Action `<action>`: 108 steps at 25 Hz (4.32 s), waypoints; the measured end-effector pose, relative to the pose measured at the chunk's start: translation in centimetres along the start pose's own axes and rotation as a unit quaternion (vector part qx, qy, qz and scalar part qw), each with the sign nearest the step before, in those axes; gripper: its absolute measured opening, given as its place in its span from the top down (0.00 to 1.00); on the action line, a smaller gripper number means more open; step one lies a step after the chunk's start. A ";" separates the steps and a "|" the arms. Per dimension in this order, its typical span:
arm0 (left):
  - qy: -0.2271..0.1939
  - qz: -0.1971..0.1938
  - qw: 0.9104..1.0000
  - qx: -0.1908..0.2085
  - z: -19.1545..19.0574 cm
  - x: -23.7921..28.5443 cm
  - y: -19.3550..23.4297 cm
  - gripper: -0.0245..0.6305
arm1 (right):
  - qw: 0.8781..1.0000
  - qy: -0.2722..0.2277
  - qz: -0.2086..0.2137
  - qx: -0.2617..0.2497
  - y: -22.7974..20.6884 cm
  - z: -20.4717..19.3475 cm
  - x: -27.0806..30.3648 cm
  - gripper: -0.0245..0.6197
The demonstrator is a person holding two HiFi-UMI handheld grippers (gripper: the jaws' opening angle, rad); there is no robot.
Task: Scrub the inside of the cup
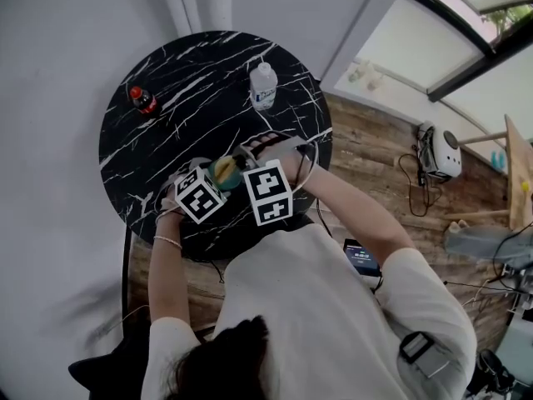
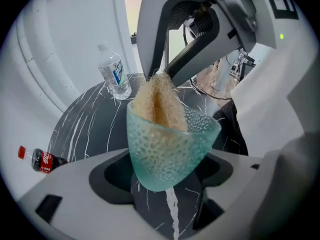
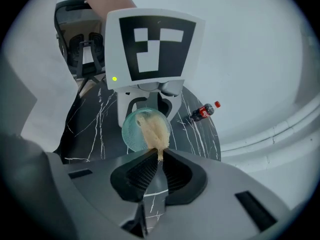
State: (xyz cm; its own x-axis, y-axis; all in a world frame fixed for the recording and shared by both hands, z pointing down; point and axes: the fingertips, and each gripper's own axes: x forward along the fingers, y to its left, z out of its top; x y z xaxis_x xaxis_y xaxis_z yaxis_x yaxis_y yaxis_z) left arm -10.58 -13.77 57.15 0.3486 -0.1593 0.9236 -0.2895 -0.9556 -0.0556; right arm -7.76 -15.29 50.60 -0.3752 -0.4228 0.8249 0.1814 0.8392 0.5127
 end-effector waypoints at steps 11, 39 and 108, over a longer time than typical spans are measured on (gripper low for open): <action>0.003 0.012 1.000 0.008 1.0 -0.7 0.8 0.42 | 1.000 -0.004 -0.028 0.004 -0.8 1.0 1.1 0.88; 0.012 0.052 0.990 0.133 2.4 -2.4 -0.4 0.43 | 0.991 0.014 0.116 0.057 4.0 -0.3 -0.1 0.88; -0.080 0.170 0.980 0.067 4.6 -4.7 2.4 0.43 | 0.571 -0.440 0.244 0.649 -4.4 1.6 -6.8 0.91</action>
State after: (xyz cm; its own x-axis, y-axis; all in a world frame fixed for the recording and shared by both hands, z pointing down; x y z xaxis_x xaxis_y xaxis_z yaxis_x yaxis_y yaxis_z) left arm -8.79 -16.42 50.97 0.3903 -0.5002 0.7730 -0.2972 -0.8631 -0.4084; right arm -7.45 -15.57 42.36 -0.9828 -0.1737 0.0622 -0.1519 0.5710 -0.8068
